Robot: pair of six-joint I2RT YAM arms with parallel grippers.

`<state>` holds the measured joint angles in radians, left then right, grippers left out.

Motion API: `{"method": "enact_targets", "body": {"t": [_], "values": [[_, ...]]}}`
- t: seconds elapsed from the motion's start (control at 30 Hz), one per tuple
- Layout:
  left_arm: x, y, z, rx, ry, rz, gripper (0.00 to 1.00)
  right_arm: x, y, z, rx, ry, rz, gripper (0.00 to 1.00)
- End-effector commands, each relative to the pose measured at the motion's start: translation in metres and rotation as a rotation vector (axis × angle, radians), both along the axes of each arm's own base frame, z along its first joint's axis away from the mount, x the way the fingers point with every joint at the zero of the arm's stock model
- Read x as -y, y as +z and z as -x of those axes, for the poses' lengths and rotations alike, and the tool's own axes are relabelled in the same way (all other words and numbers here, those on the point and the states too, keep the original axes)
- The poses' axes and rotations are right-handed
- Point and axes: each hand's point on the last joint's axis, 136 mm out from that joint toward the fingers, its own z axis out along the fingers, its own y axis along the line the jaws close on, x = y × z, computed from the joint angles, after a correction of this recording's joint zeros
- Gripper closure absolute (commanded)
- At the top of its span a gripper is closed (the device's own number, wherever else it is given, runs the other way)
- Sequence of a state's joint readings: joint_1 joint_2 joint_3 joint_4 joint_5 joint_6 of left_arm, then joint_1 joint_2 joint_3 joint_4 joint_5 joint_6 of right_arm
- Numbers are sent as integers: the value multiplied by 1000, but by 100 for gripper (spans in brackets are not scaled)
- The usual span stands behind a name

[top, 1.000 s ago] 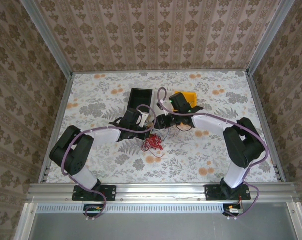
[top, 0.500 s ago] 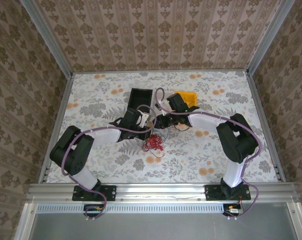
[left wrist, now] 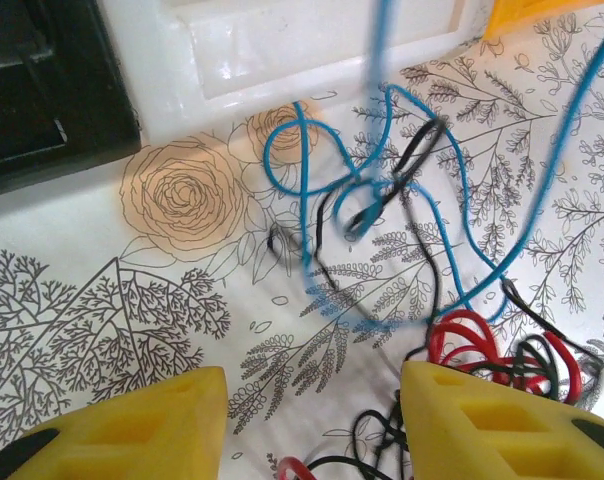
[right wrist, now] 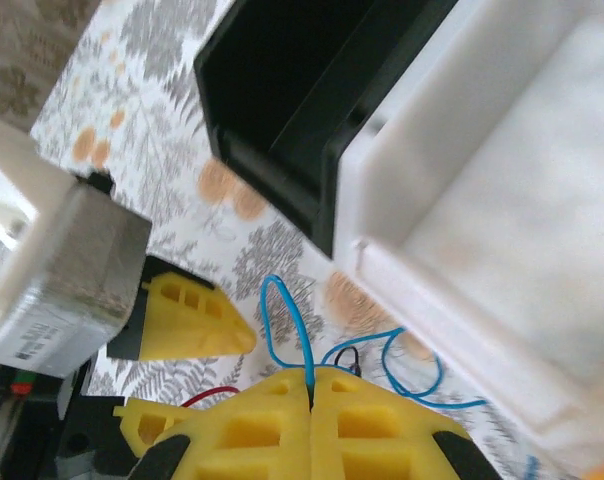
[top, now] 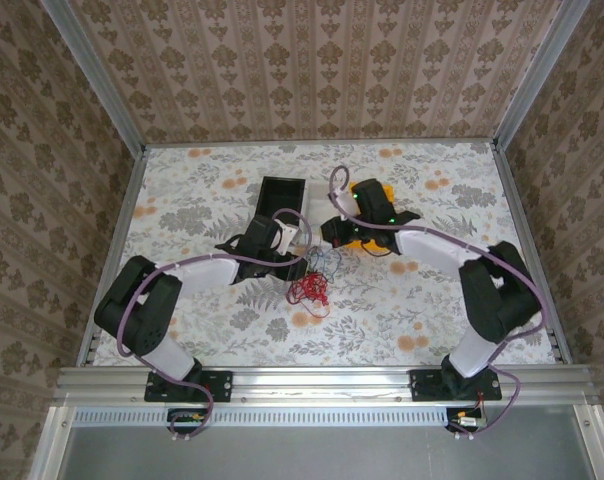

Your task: Untangle the cables

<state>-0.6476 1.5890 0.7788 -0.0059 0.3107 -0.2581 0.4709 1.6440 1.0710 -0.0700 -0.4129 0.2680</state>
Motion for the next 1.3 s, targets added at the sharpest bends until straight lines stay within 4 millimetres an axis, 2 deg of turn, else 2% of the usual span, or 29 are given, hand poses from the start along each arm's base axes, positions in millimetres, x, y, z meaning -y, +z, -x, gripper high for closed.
{"method": "enact_targets", "body": {"t": [0.0,0.2,0.4,0.43,0.5,0.6,0.7,0.8,1.03,1.13,1.27], "values": [[-1,1,3,-3,-33,-14,51,24,31,-13,101,-120,18,100],[9,0,-4,-5,-47,-2,51,51,69,-26,178,-234,-32,100],[11,-11,-8,-29,-34,-15,56,74,123,-37,283,-309,-82,100],[11,-13,-8,-31,-31,-18,60,80,144,-33,331,-320,-95,100],[10,-18,-9,-38,-20,-26,69,88,166,-33,381,-342,-104,100],[9,-25,-10,-49,-8,-34,82,99,194,-31,443,-362,-113,100],[7,-31,-10,-58,6,-50,88,109,221,-28,508,-388,-112,100],[2,-37,-9,-62,22,-75,100,123,245,-24,576,-433,-110,100],[-12,-51,-4,-77,58,-138,100,142,296,-4,721,-463,-95,100],[-22,-58,-3,-76,80,-180,100,153,313,6,777,-497,-81,100],[-33,-66,-1,-74,102,-240,100,161,324,15,824,-516,-52,100]]}}
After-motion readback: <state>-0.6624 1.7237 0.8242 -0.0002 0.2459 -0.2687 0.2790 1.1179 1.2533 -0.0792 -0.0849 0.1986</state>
